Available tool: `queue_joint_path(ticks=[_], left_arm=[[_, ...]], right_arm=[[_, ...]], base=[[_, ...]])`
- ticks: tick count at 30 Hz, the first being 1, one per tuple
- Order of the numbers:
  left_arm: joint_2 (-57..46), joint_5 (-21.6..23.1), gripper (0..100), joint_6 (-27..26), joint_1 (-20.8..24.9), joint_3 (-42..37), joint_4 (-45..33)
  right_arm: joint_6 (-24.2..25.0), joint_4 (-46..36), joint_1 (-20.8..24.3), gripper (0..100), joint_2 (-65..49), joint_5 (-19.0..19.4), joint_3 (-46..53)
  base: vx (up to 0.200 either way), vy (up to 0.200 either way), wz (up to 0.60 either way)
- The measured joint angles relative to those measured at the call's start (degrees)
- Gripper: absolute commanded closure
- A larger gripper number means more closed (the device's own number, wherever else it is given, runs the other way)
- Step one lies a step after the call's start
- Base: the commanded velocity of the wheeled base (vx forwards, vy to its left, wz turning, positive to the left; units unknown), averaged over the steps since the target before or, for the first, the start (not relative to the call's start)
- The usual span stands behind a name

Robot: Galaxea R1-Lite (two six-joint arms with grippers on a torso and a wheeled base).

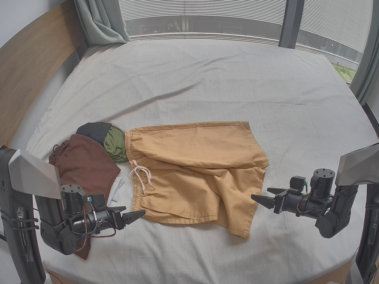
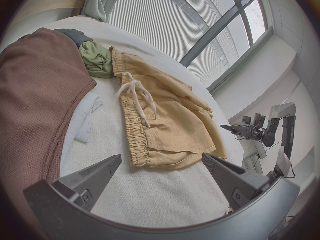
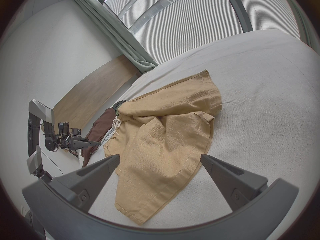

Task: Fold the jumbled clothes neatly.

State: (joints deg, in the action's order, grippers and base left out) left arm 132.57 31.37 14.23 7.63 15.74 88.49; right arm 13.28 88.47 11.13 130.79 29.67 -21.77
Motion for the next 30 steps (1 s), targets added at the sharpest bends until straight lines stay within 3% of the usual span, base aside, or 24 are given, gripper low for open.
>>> queue_joint_path(ticks=[7,11,15,30], left_arm=[[2.68,-1.27,0,2.63,0.27,1.99,0.0],[3.27,-2.33,0,7.63,0.83,2.91,0.0],[3.86,-6.19,0,13.76,2.32,4.38,0.0],[6.05,-7.67,0,14.86,4.4,6.53,0.07]], right_arm=[[0.07,0.02,-0.06,0,0.0,-0.04,-0.61],[0.1,0.02,-0.11,0,0.0,-0.04,-0.9],[0.07,0.02,-0.17,0,0.07,-0.06,-1.07],[0.1,0.02,-0.17,0,0.51,-0.06,-1.51]], base=[[0.0,0.0,0.0],[0.0,0.0,0.0],[0.0,0.0,0.0],[0.0,0.0,0.0]])
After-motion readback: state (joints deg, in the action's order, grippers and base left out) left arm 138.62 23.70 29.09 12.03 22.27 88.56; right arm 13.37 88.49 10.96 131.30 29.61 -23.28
